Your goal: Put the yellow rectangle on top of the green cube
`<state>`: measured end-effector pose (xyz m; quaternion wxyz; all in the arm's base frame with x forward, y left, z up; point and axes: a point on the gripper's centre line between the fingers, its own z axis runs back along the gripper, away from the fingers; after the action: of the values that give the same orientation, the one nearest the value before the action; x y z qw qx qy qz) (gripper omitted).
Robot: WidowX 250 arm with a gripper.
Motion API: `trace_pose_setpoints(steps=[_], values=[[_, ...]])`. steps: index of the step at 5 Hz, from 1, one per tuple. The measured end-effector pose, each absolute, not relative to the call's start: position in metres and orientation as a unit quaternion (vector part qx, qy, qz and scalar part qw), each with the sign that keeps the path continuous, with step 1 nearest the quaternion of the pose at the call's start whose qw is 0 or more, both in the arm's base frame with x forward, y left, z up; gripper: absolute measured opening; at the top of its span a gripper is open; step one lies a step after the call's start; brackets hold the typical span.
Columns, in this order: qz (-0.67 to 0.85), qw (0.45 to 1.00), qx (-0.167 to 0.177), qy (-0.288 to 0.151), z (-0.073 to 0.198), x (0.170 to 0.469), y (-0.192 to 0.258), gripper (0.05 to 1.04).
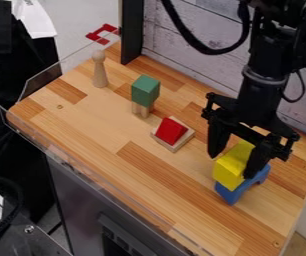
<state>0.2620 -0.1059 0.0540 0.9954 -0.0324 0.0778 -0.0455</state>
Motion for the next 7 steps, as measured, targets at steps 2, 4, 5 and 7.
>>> trace_pose_setpoints(steps=[2, 4, 5, 7], values=[[-0.038, 0.996, -0.029, 0.08, 0.052, 0.258, -0.104, 0.521], [-0.015, 0.998, -0.045, 0.043, 0.088, 0.255, -0.08, 0.522], [0.027, 0.998, -0.045, 0.024, 0.106, 0.26, -0.035, 0.522], [0.112, 0.993, -0.035, 0.018, 0.102, 0.286, 0.044, 0.522]])
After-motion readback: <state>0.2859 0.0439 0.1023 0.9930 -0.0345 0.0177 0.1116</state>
